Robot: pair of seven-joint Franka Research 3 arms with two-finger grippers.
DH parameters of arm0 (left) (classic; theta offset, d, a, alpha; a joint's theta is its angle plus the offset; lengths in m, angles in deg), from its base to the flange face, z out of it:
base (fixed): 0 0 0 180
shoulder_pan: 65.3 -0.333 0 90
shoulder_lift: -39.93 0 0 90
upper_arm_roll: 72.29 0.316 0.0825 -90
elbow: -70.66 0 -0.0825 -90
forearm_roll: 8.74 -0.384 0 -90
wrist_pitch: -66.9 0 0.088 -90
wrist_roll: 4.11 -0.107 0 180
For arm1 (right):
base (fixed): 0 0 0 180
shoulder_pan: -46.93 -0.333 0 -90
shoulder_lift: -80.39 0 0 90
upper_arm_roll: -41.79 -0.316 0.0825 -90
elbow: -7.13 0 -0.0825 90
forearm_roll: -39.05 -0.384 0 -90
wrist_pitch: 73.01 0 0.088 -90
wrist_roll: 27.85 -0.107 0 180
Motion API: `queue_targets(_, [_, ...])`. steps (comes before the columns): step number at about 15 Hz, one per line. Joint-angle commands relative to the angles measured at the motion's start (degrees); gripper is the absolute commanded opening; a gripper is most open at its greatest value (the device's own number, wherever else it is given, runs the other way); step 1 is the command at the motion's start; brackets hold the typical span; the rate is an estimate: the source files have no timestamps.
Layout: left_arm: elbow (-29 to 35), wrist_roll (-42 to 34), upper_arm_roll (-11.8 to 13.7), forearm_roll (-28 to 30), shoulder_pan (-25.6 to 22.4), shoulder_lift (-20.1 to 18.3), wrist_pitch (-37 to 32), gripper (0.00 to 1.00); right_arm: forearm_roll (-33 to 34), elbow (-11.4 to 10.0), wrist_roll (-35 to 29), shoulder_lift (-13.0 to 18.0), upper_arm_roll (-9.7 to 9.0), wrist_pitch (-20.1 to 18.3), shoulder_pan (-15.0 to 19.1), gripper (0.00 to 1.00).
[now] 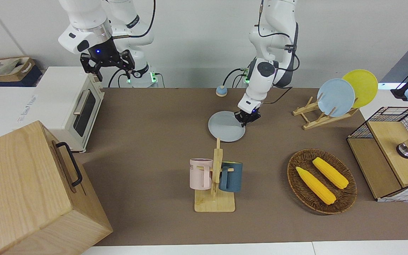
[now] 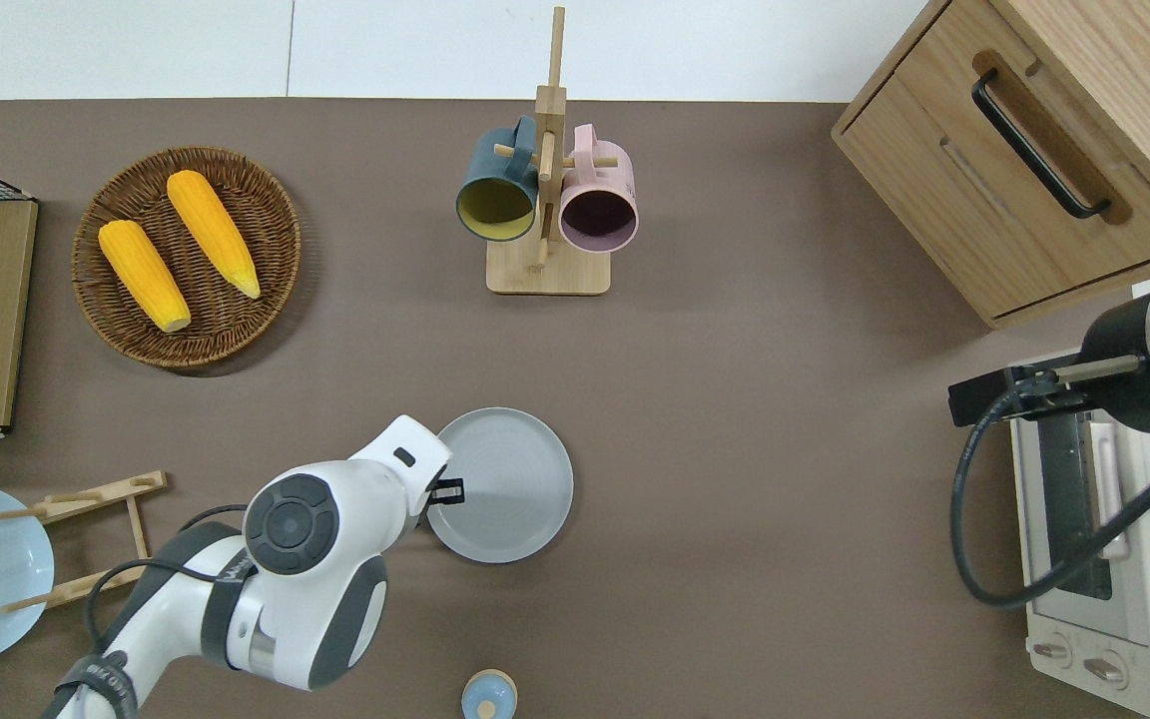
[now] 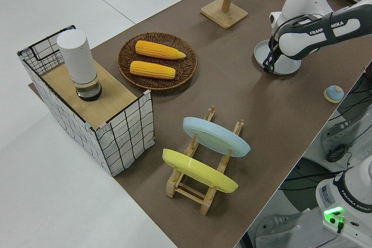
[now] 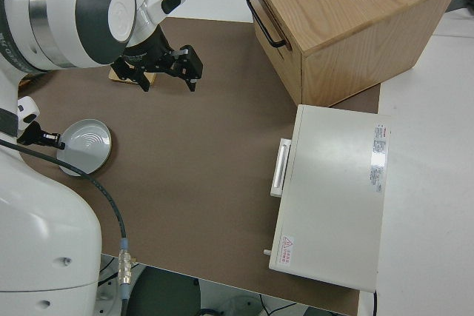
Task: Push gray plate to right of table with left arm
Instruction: 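Push the gray plate with the left gripper across the table toward the toaster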
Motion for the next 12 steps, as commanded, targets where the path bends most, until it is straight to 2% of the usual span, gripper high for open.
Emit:
queue_targets(1, [-7.5,8.6,-0.6,1.0,6.6,10.8,1.8,0.00,-0.5,0.0,0.1,0.4,-0.32,-0.7,0.6,0.983])
queue_targets(5, [-14.0,15.7,-0.6,1.0,11.5,15.6,1.7,0.00,-0.5,0.0,0.1,0.4,-0.32,-0.7,0.6,0.983])
queue_targets(12, [-23.6,27.0,-0.6,0.2,18.2,21.0,1.1,0.00,-0.5,0.0,0.1,0.4,-0.32,-0.7,0.6,0.983])
